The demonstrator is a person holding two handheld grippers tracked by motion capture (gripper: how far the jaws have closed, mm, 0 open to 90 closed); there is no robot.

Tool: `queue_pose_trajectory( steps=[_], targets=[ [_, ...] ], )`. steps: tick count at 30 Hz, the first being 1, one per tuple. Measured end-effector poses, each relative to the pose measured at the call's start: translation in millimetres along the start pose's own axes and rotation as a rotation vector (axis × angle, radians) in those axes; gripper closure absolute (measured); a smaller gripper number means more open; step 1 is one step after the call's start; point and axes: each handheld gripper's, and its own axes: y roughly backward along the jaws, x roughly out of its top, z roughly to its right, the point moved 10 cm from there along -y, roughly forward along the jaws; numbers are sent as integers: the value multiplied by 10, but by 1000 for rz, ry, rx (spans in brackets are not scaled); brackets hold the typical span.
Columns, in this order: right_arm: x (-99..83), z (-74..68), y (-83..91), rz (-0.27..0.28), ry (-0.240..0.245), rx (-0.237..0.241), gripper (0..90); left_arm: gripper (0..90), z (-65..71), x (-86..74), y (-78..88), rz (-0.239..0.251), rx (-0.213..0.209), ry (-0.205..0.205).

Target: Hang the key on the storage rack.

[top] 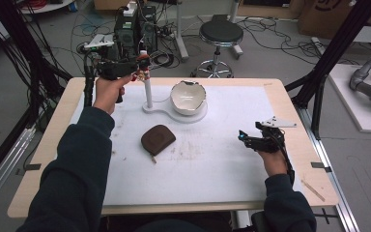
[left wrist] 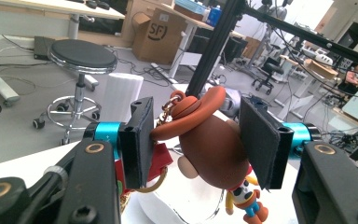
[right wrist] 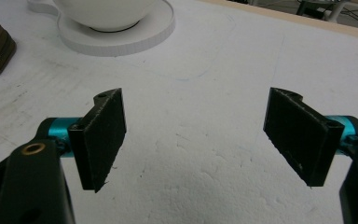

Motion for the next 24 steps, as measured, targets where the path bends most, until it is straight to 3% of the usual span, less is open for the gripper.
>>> queue_pose_trajectory(
  steps=[4, 8, 15, 24],
  targets=[
    [-2, 3, -2, -2, -3, 0, 212, 469, 38, 2, 2, 1, -10, -4],
    [-2, -8, -6, -3, -1, 0, 211, 469, 34, -57, -30, -30, 0, -11],
    [-2, -9, -3, -2, -1, 3, 212, 469, 34, -78, -56, -24, 0, -9],
    [-4, -11, -4, -4, 1, 4, 212, 469, 137, -119, -78, -33, -31, -27]
  ],
)
